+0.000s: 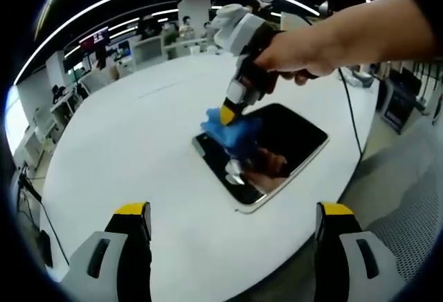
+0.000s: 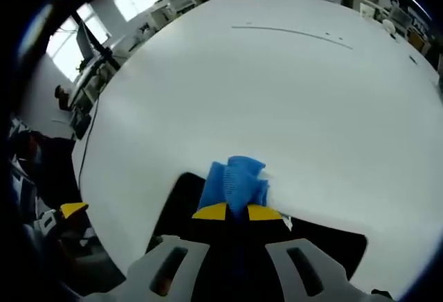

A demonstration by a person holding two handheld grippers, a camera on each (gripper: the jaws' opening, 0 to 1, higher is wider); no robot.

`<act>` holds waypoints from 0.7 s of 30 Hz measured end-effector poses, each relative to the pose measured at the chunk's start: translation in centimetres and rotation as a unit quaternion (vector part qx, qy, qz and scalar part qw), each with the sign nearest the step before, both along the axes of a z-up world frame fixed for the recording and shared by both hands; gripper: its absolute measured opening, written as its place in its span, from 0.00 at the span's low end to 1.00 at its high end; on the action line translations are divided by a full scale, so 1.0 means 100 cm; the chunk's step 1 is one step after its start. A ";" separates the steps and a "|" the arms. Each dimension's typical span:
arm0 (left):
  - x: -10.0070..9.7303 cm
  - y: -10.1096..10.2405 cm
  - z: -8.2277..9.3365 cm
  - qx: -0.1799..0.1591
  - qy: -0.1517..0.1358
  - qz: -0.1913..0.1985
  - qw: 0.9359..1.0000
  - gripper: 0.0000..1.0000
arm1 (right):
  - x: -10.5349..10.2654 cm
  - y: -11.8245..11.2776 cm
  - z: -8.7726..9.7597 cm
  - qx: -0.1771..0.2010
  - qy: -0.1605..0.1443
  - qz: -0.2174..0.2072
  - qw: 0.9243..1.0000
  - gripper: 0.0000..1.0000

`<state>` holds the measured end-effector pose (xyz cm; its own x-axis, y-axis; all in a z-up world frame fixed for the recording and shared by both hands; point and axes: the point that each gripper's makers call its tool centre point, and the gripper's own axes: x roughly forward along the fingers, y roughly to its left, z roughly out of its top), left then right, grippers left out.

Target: Wipe the mirror surface with the cleaning cloth until all visible marks leave the cleaned area.

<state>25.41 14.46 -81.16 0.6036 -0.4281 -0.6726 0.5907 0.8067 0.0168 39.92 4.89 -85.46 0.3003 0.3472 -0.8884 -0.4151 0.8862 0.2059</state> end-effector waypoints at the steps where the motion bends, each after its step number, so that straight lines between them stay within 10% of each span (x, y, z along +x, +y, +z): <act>1: 0.000 0.000 0.000 0.000 0.000 0.000 1.000 0.99 | 0.000 0.000 0.000 -0.001 -0.001 0.001 1.000 0.03; 21: 0.001 0.000 0.000 0.004 -0.002 0.000 1.000 0.99 | -0.012 -0.002 -0.001 0.001 0.000 -0.018 1.000 0.03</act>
